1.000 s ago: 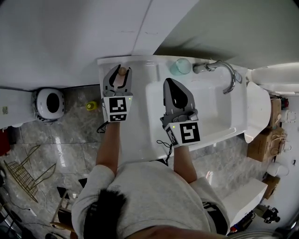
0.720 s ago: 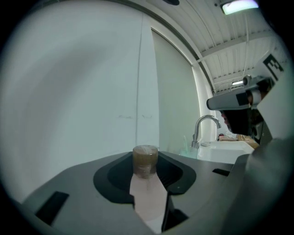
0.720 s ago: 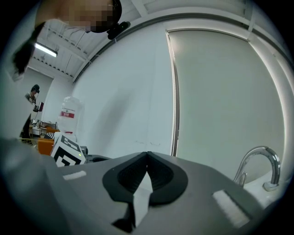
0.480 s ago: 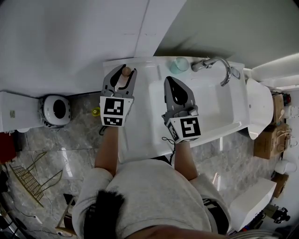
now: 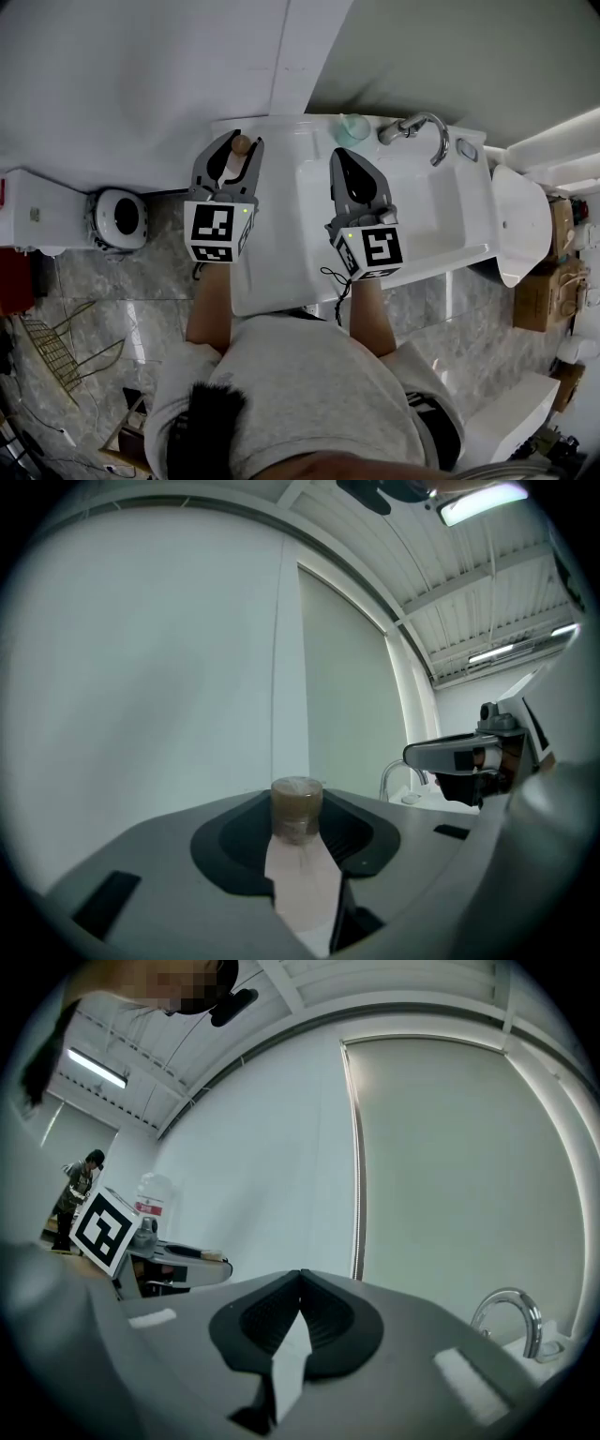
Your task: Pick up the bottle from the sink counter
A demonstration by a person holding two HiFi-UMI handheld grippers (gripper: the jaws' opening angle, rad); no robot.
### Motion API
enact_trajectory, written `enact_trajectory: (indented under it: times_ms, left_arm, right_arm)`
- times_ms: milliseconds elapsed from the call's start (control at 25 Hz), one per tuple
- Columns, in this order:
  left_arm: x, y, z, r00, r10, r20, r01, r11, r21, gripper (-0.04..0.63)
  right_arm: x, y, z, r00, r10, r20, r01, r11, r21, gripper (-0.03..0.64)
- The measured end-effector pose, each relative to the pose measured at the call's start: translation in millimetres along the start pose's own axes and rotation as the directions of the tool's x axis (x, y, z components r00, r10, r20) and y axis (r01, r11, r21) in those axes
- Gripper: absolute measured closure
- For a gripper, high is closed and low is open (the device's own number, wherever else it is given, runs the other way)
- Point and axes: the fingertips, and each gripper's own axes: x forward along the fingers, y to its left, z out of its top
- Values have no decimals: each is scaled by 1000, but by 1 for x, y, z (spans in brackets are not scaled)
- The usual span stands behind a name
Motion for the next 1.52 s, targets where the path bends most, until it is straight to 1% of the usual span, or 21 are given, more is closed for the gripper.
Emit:
enact_trajectory:
  times_ms: [200, 400, 640, 840, 1280, 1520]
  left_arm:
    - [-32, -10, 16, 998, 56, 12, -56, 998, 0, 453]
    - [-66, -24, 35, 994, 102, 41, -102, 995, 6, 453]
    - [-107, -42, 53, 985, 159, 71, -160, 987, 20, 453]
    - [-135, -63, 60, 976, 200, 87, -203, 979, 26, 453]
    - [-173, -100, 62, 955, 275, 109, -278, 960, 15, 453]
    - [-182, -118, 68, 949, 289, 128, -292, 956, 13, 453]
  right_arm:
    - [-24, 1, 16, 999, 28, 28, -28, 1000, 0, 606]
    - [-50, 1, 29, 998, 43, 46, -43, 999, 2, 606]
    - [-86, 5, 41, 996, 69, 63, -69, 998, -4, 606]
    - [-117, 1, 46, 994, 79, 75, -79, 997, -10, 607]
    - [-169, -13, 48, 992, 90, 89, -89, 996, -11, 607]
    - [-191, -22, 50, 991, 87, 100, -86, 996, -13, 607]
